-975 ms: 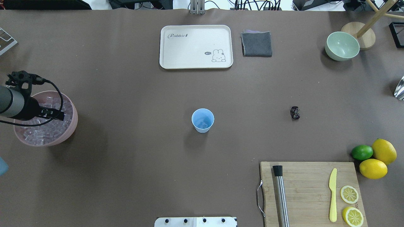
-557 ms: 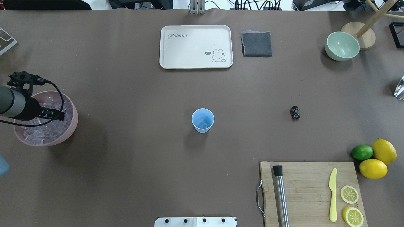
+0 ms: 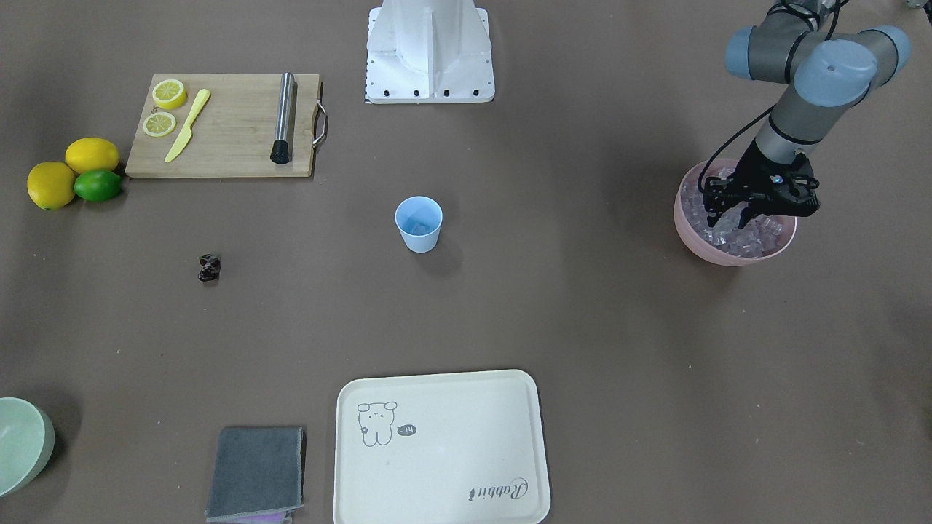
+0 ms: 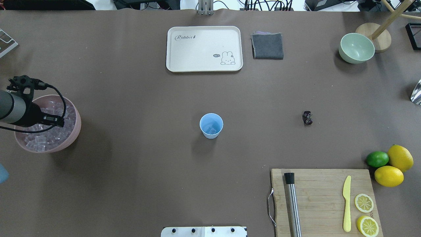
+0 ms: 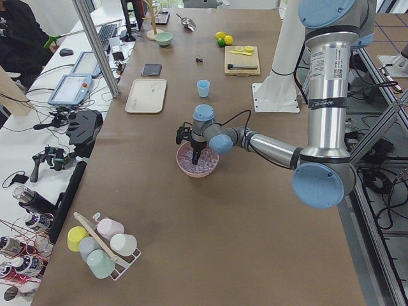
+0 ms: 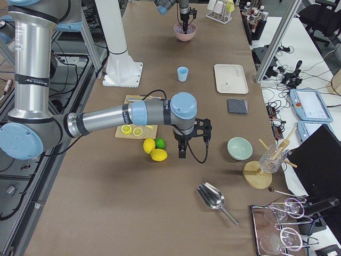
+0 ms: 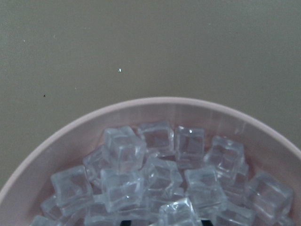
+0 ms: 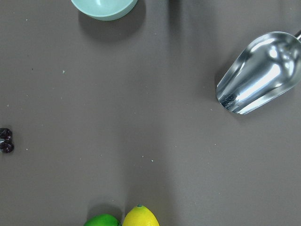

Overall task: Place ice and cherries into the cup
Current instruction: 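Lower the left gripper into the bowl and grasp another ice cube, then carry the second ice cube with the left gripper over the cup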

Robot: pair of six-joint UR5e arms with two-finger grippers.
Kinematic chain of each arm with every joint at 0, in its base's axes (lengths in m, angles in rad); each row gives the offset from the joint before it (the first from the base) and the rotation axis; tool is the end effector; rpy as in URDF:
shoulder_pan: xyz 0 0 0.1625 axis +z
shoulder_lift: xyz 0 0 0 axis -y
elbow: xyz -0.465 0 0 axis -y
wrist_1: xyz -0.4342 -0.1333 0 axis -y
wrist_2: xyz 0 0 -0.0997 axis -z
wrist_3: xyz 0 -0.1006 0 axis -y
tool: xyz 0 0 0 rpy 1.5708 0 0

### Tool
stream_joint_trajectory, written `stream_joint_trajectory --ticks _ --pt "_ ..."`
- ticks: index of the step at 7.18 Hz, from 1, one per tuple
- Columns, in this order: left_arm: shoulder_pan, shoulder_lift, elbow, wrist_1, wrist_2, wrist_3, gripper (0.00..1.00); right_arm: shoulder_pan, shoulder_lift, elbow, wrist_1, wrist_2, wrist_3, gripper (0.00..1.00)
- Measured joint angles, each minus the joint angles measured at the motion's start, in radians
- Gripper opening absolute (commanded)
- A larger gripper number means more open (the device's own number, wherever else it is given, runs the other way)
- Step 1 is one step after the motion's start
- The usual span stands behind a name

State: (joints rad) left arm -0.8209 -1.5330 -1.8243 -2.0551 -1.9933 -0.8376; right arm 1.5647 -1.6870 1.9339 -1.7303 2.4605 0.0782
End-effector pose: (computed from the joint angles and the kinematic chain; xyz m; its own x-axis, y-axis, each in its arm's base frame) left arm 0.3020 -0.4593 0.5402 0.7135 0.1295 -0.6886 0.0133 0.9801 0.1981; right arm 0.0523 -0.4723 0.5726 0.6278 0.0064 0.7784 -0.0431 0.9987 0.0266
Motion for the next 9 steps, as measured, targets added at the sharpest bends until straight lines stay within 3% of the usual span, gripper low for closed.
stream_joint_trajectory --ticks 6,9 --pt "-0.074 0.04 -0.122 0.008 -0.076 -0.008 0.0 0.0 0.001 0.001 0.002 0.0 0.0 1.0" --pt "-0.077 -0.167 -0.131 0.076 -0.085 -0.181 0.0 0.0 0.002 0.001 0.002 -0.001 -0.001 1.0"
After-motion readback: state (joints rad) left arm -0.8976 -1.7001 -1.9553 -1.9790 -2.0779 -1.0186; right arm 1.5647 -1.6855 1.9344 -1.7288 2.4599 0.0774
